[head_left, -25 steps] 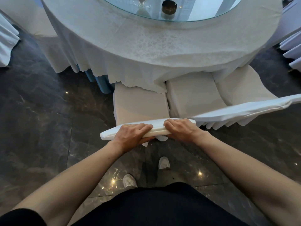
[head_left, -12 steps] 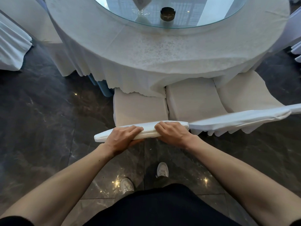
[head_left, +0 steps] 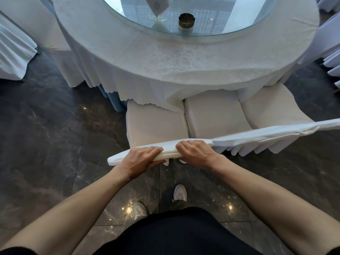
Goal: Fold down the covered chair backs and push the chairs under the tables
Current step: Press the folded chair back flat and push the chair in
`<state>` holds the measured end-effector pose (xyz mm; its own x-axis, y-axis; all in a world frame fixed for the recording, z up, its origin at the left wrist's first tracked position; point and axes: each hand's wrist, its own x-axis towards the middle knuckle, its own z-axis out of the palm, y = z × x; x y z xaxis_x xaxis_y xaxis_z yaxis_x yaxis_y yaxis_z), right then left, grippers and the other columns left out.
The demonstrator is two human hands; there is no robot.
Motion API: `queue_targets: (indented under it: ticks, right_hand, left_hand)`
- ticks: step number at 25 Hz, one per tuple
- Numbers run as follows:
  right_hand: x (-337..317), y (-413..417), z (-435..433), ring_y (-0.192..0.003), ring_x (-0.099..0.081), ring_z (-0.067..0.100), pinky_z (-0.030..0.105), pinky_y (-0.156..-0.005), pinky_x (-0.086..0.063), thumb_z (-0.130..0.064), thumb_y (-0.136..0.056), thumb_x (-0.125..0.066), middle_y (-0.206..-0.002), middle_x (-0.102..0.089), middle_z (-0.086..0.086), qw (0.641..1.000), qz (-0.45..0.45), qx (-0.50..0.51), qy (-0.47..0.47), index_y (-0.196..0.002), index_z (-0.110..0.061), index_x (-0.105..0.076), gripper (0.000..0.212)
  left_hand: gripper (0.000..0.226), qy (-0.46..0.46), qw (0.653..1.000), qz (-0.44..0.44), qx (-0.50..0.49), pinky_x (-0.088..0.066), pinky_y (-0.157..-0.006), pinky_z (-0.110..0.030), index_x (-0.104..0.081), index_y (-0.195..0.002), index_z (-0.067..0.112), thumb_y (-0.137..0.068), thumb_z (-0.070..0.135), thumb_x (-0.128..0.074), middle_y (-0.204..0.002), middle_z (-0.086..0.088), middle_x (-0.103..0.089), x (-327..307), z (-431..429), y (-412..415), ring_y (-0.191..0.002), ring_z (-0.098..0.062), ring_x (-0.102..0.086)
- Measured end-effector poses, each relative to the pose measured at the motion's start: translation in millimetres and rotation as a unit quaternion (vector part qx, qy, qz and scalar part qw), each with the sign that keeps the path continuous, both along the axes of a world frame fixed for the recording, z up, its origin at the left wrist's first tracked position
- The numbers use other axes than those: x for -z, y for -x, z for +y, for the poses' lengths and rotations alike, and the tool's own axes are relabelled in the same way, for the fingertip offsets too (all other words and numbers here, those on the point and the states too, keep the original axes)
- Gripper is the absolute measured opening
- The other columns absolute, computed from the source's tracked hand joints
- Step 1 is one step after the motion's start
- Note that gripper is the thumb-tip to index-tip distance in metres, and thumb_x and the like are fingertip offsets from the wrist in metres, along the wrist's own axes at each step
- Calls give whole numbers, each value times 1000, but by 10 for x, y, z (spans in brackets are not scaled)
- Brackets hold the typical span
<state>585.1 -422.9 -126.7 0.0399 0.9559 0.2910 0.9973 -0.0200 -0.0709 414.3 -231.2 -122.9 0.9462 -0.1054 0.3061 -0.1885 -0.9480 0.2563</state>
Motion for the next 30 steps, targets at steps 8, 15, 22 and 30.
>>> queue_targets:
  ticks: [8,15,22,30]
  right_hand:
    - [1,35,-28,-51,-58,22,31,-39,-39,-35,-97,-37,-70,-57,5,1000,2,-11,10,-86,-8,-55,34]
    - [-8,41,-60,-52,-59,24,31,-38,-37,-32,-93,-40,-71,-57,6,1000,7,-11,21,-86,-8,-54,28]
    - [-14,66,-79,-53,-59,25,33,-40,-41,-28,-92,-45,-74,-58,8,999,22,-21,39,-91,-8,-52,22]
    - [-51,110,-103,-58,-59,27,35,-47,-43,-36,-91,-39,-77,-60,9,996,53,24,62,-89,-7,-56,34]
  left_hand:
    - [33,-2,1000,5,-1,-49,-51,-30,-50,-110,18,-93,46,-45,-97,-3,-70,4,-38,47,-71,-21,-67]
    - [33,6,1000,7,3,-49,-51,-31,-50,-111,18,-93,45,-45,-100,-4,-70,3,-57,58,-71,-23,-66]
    - [34,6,1000,9,-6,-50,-52,-32,-50,-113,19,-96,48,-42,-101,-2,-69,8,-94,89,-73,-22,-67]
    - [35,-5,999,24,-24,-45,-48,-29,-51,-112,19,-93,48,-44,-97,0,-66,-44,-133,78,-66,-20,-63]
